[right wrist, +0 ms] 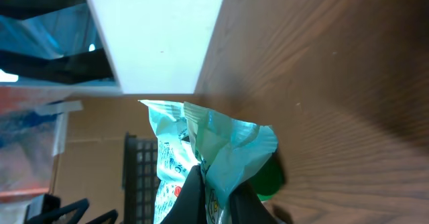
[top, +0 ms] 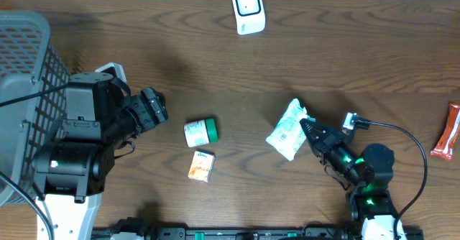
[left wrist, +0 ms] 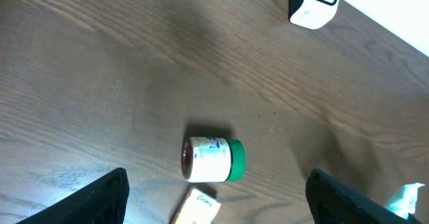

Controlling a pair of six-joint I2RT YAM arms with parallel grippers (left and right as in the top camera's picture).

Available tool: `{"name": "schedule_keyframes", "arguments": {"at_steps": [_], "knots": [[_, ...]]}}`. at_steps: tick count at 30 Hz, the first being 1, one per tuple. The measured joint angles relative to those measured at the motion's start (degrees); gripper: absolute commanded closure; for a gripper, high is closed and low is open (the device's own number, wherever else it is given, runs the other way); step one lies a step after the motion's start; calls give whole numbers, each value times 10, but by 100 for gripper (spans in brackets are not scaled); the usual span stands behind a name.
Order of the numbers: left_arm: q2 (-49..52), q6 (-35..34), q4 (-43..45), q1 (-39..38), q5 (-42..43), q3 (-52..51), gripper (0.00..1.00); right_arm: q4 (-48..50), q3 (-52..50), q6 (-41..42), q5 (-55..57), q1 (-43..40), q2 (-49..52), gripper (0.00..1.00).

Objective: Scan the item barcode
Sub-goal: 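Carry the mint-green pack up to the white scanner with the right gripper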

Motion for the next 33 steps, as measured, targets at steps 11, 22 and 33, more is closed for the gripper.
{"name": "schedule_keyframes", "arguments": {"at_steps": [11, 22, 33], "knots": [[0, 0, 0, 0, 0, 0, 15, -183, 216, -220, 158, 14, 126, 98], [0, 0, 0, 0, 0, 0, 15, -297, 591, -503, 330, 102, 380, 99], [0, 0, 0, 0, 0, 0, 15, -6, 744, -824, 549, 169, 610, 98]]}}
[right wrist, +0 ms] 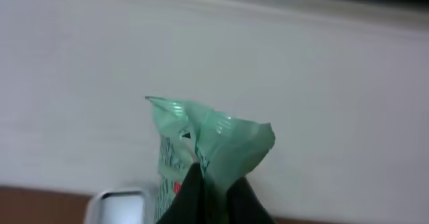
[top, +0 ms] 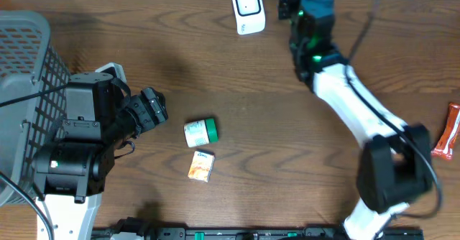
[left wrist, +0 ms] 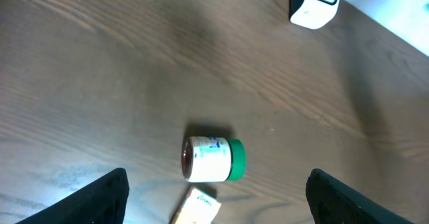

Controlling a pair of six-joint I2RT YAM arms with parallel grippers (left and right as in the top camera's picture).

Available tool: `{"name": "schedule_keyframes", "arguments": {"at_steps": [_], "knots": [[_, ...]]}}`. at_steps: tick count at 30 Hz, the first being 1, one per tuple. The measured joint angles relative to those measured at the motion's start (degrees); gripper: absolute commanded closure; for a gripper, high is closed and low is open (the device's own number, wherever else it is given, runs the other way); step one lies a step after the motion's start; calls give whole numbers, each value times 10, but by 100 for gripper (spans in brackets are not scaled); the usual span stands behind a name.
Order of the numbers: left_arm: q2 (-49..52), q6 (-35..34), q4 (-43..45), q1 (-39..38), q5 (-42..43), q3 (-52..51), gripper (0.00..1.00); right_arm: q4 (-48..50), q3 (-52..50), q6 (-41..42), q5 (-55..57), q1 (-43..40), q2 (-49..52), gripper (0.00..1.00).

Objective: Scan the item barcode
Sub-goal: 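Carry the mint-green pack up to the white scanner with the right gripper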

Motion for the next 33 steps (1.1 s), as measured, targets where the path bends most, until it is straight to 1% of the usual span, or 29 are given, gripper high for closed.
{"name": "schedule_keyframes", "arguments": {"at_steps": [3, 5, 8, 10, 18, 22, 25, 33], "knots": [[0, 0, 0, 0, 0, 0, 15, 94, 5, -94, 39, 19, 57, 98], [0, 0, 0, 0, 0, 0, 15, 148, 6, -139, 52, 30, 91, 98], [0, 0, 0, 0, 0, 0, 15, 223, 15, -183, 62, 42, 147, 99], [0, 0, 0, 0, 0, 0, 15, 248, 35, -199, 62, 45, 184, 98], [0, 0, 0, 0, 0, 0, 15, 252, 181, -225, 56, 45, 324, 98], [0, 0, 0, 0, 0, 0, 15, 222, 234, -229, 51, 53, 369, 99], [0, 0, 0, 0, 0, 0, 15, 202, 245, -230, 49, 67, 388, 99], [0, 0, 0, 0, 0, 0, 15, 140, 251, -209, 47, 103, 391, 99]]}}
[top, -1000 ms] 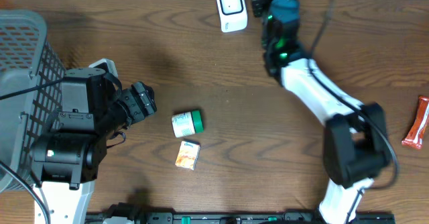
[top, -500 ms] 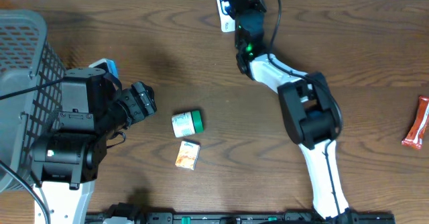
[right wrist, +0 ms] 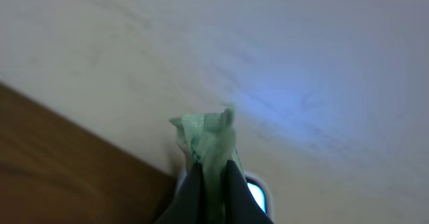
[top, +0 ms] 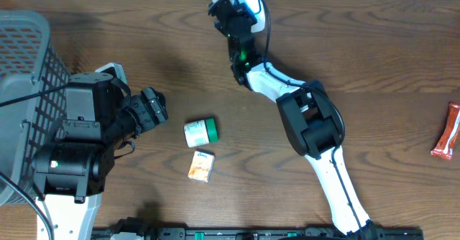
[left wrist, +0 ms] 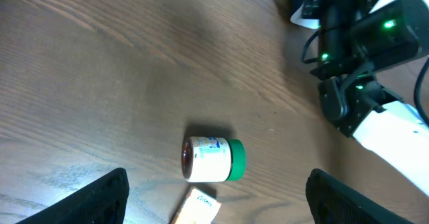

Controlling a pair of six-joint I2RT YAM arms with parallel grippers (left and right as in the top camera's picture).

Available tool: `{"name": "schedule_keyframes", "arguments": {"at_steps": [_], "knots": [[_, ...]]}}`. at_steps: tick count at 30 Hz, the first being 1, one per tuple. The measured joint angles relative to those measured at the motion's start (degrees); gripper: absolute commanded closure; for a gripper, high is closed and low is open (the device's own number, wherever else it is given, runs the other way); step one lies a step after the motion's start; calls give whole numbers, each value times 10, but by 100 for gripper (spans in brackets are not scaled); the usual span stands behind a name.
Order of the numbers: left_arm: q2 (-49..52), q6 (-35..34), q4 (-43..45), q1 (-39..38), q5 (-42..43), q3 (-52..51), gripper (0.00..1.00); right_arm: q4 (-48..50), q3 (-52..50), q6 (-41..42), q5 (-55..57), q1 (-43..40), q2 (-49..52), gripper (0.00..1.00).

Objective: Scan the item barcode

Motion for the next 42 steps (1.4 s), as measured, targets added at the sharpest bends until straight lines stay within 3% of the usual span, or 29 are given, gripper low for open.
{"name": "schedule_keyframes", "arguments": {"at_steps": [6, 9, 16, 19, 23, 26, 29, 34, 41, 42], "knots": [[0, 0, 0, 0, 0, 0, 15, -27, 0, 7, 36, 6, -5, 99], [0, 0, 0, 0, 0, 0, 15, -111, -1, 10, 71, 7, -32, 99], [0, 0, 0, 0, 0, 0, 15, -461, -2, 22, 117, 2, -213, 99], [0, 0, 0, 0, 0, 0, 15, -635, 4, 65, 147, -19, -309, 99], [0, 0, 0, 0, 0, 0, 15, -859, 16, 156, 181, -118, -386, 99], [0, 0, 0, 0, 0, 0, 15, -958, 13, 216, 197, -219, -389, 99], [0, 0, 0, 0, 0, 0, 15, -986, -13, 276, 202, -322, -376, 99], [0, 0, 0, 0, 0, 0, 15, -934, -98, 335, 149, -462, -367, 99], [0, 0, 0, 0, 0, 0, 15, -803, -235, 360, 75, -544, -367, 99], [0, 0, 0, 0, 0, 0, 15, -799, -249, 361, 65, -547, -367, 95]]}}
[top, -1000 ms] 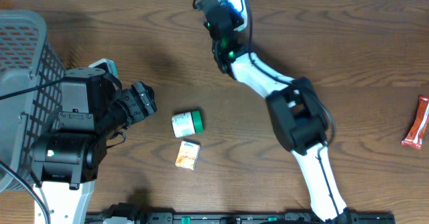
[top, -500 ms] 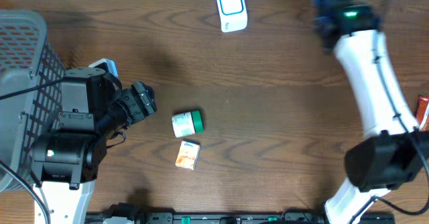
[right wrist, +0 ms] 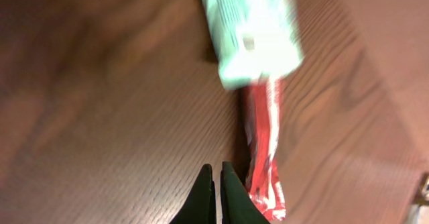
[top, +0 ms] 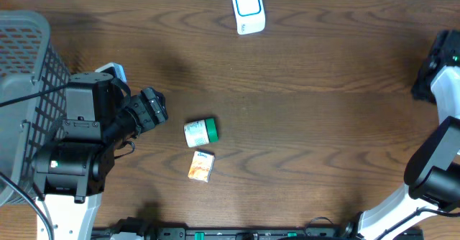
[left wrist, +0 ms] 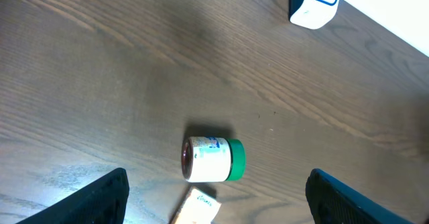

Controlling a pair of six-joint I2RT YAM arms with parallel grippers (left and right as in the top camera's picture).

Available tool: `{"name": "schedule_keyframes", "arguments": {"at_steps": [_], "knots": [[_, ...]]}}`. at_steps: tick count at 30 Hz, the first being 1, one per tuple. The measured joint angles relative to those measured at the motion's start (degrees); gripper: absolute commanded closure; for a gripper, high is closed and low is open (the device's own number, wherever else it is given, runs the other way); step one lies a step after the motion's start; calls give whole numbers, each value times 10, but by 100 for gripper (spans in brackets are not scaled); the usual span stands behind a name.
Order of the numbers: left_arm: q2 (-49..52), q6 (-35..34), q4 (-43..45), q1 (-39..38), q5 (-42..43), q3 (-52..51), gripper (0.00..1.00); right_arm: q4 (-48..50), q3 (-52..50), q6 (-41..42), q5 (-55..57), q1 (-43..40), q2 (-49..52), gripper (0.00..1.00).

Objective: Scan the item barcode

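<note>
A green-and-white pouch [right wrist: 251, 29] lies on the table, its near end overlapping a red packet [right wrist: 265, 143]. My right gripper [right wrist: 214, 172] is just short of them, shut with nothing between its fingers. The white scanner [top: 248, 8] stands at the table's back edge, also seen as the scanner [left wrist: 315, 1] in the left wrist view. My left gripper [left wrist: 218, 184] hangs open over a green-capped jar [left wrist: 213, 159] and touches nothing. The right arm [top: 437, 75] reaches along the right edge and hides the pouch from above.
An orange packet [top: 201, 165] lies just in front of the jar [top: 200, 131]. A dark wire basket [top: 21, 89] stands at the far left beside the left arm's base [top: 72, 146].
My right gripper held the pouch up at the scanner at the back. Now it is at the right edge, shut and empty, with the pouch lying on the table against the red packet.
My right gripper was shut on the pouch low over the table's middle right. Then it held the pouch raised near the scanner, then right at it. Now the pouch lies let go at the right edge. The left arm, jar and orange packet stayed put.
</note>
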Motion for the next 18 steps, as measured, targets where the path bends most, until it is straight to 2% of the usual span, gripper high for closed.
{"name": "schedule_keyframes", "arguments": {"at_steps": [1, 2, 4, 6, 10, 13, 18], "knots": [[0, 0, 0, 0, 0, 0, 15, 0, -8, 2, -10, -2, 0, 89], [0, 0, 0, 0, 0, 0, 15, 0, -10, 3, -28, -3, 0, 71], [0, 0, 0, 0, 0, 0, 15, -4, -5, 6, -80, -4, 0, 45], [0, 0, 0, 0, 0, 0, 15, -19, 10, 9, -142, -1, -1, 24], [0, 0, 0, 0, 0, 0, 15, -66, 54, 12, -288, 28, -18, 1], [0, 0, 0, 0, 0, 0, 15, -99, 69, 14, -367, 75, -56, 1], [0, 0, 0, 0, 0, 0, 15, -159, 76, 13, -428, 174, -96, 1]]}}
